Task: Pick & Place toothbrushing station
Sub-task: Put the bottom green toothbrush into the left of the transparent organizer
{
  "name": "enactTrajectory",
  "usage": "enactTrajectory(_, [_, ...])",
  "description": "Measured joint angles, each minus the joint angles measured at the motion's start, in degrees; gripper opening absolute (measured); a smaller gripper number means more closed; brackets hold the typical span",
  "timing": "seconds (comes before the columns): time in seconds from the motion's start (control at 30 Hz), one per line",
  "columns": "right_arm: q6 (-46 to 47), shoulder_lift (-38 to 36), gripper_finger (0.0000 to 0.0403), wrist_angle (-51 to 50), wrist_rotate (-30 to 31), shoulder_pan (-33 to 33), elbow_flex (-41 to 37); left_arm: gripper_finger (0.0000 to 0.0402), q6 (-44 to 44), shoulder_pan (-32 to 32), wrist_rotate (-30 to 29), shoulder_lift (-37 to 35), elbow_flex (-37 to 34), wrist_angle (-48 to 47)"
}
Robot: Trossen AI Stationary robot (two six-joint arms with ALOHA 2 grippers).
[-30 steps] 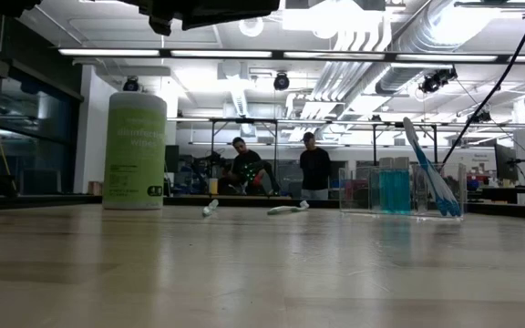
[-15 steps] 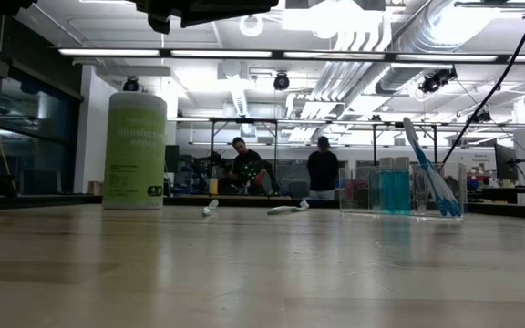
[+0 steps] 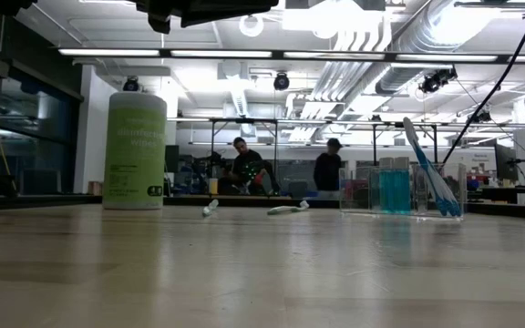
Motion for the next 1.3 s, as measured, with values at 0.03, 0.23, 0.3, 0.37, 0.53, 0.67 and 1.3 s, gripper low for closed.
enactTrajectory(0.03, [0.1, 0.0, 0.0009, 0.0, 0.0, 0.0, 0.0, 0.007, 0.0, 0.0, 0.0, 0.0, 0.0, 0.0])
enactTrajectory(0.23, [1.4, 0.0, 0.0018, 0.0, -1.3, 0.0, 0.0, 0.007, 0.0, 0.0, 0.0, 0.0, 0.0, 0.0])
enactTrajectory(0.3, [1.6, 0.0, 0.003, 0.3, -1.7, 0.0, 0.0, 0.007, 0.0, 0.0, 0.0, 0.0, 0.0, 0.0])
enactTrajectory(0.37, [1.6, 0.0, 0.0043, 0.9, -1.9, 0.0, 0.0, 0.007, 0.0, 0.0, 0.0, 0.0, 0.0, 0.0])
enactTrajectory(0.53, [1.5, 0.1, 0.0063, 1.9, -1.9, 0.0, -0.1, 0.007, 0.0, 0.0, 0.0, 0.0, 0.0, 0.0])
enactTrajectory(0.67, [1.4, 0.1, 0.0065, 2.3, -2.0, 0.0, -0.1, 0.007, 0.0, 0.0, 0.0, 0.0, 0.0, 0.0])
enactTrajectory(1.3, [0.5, 0.7, 0.006, 7.9, -4.8, 0.0, 0.4, 0.007, -0.5, -0.6, 0.8, 0.0, 0.0, 0.0])
